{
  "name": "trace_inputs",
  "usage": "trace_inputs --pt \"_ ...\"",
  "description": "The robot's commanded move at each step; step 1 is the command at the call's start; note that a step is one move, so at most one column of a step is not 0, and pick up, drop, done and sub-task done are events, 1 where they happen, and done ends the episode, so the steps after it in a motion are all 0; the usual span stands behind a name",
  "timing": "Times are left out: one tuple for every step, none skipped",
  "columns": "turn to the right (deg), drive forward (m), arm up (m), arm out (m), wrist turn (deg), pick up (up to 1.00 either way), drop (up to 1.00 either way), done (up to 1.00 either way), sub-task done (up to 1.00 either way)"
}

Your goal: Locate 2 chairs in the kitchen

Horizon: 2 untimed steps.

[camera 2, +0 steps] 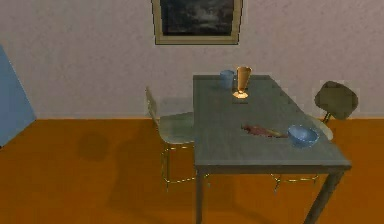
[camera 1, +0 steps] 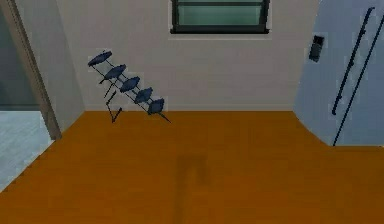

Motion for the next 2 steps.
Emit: trace_inputs --pt "30.0 0.00 0.00 0.00 0.0 0.00 0.00 0.00 0.00" --pt "0.0 0.20 0.00 0.00 0.0 0.00 0.00 0.00 0.00"
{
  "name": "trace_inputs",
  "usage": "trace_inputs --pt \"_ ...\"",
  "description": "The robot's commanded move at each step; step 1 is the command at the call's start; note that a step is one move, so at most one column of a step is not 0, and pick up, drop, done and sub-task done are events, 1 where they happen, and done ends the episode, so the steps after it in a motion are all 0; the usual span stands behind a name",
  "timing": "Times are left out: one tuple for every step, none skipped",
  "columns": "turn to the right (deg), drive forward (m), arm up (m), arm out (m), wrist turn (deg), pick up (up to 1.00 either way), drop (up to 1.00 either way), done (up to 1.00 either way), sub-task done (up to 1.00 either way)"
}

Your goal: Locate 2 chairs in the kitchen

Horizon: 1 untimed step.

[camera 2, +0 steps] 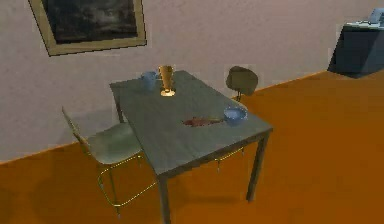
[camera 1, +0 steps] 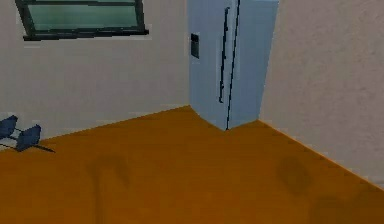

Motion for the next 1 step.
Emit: trace_inputs --pt "18.0 0.00 0.00 0.00 0.0 0.00 0.00 0.00 0.00"
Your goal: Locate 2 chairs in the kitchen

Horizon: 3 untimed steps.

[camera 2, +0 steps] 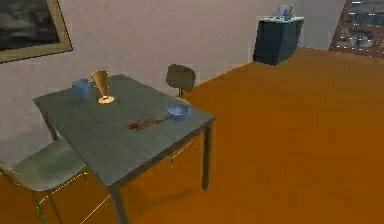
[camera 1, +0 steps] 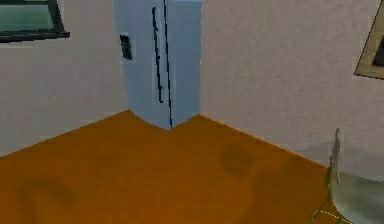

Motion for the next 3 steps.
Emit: trace_inputs --pt "0.0 0.20 0.00 0.00 0.0 0.00 0.00 0.00 0.00" --pt "45.0 0.00 0.00 0.00 0.0 0.00 0.00 0.00 0.00" --pt "12.0 0.00 0.00 0.00 0.0 0.00 0.00 0.00 0.00"
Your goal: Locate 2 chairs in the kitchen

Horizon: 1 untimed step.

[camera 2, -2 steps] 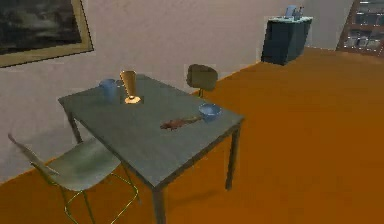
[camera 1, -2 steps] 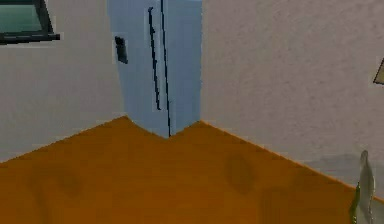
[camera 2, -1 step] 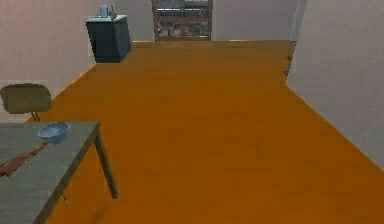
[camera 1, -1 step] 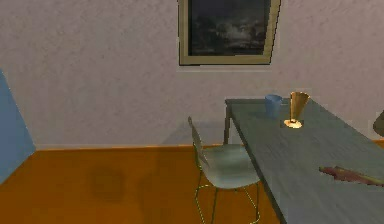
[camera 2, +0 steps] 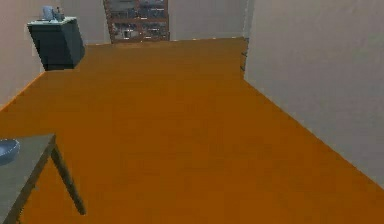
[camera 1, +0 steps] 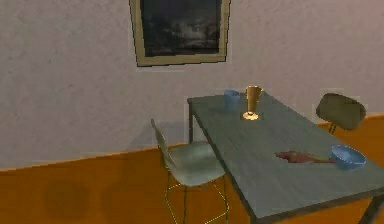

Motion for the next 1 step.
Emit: trace_inputs --pt "0.0 0.00 0.00 0.00 0.0 0.00 0.00 1.00 0.00"
